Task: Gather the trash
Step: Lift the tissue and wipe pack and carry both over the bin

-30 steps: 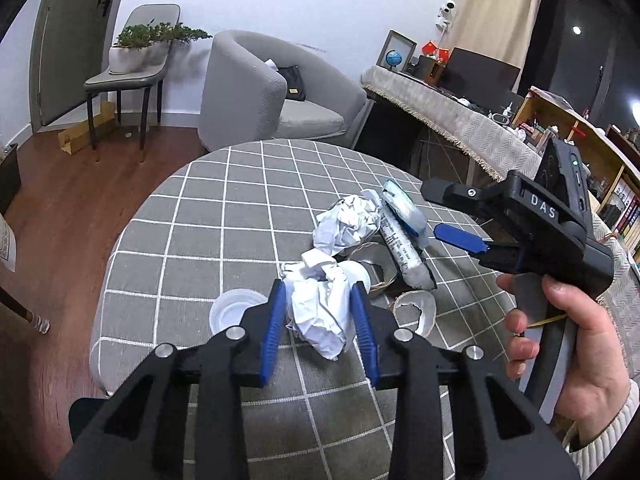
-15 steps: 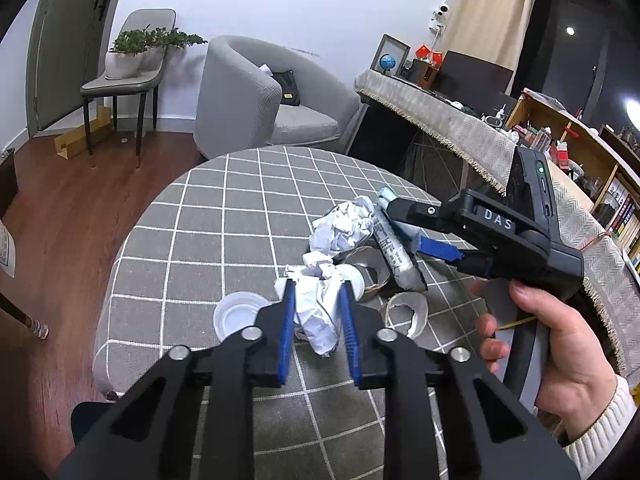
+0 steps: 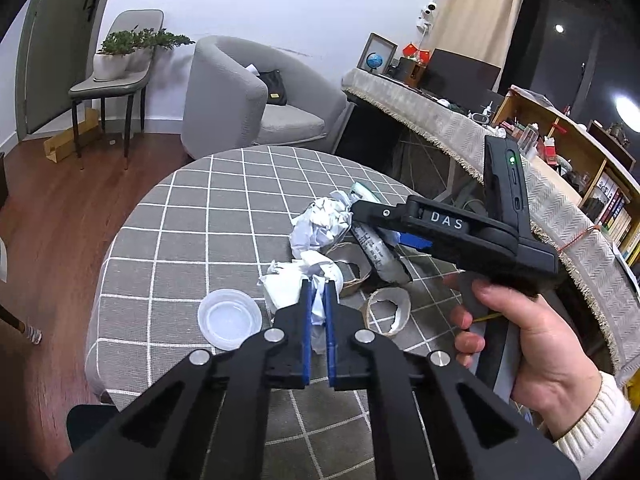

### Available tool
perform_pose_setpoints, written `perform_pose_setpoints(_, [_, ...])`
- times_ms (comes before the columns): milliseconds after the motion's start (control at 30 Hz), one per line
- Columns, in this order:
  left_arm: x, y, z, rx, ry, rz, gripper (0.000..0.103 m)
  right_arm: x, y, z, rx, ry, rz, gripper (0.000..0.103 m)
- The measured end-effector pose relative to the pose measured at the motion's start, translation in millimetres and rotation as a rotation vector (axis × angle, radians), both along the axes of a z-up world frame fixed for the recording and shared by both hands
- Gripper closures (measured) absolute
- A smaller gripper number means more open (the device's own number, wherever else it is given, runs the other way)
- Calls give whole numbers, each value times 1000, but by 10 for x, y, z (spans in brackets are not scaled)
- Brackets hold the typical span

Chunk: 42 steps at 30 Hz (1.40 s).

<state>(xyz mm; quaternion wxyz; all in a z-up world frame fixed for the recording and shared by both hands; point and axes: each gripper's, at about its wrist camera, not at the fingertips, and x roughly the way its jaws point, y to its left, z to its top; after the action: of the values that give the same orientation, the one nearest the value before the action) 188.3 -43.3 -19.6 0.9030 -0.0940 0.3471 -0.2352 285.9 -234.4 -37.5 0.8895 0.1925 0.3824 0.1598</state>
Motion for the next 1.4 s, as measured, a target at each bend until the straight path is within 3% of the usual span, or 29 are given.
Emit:
perform_pose_setpoints(467, [-216, 146, 137, -23, -34, 24, 97, -251, 53, 175, -45, -83, -41, 32])
perform_pose_setpoints(1067, [-774, 386, 243, 31, -57, 104, 97, -909, 529, 413, -185, -204, 78, 33])
perform_pose_setpoints(1400, [-1032, 566, 253, 51, -63, 163, 97, -1257, 885, 420, -168, -243, 149, 33])
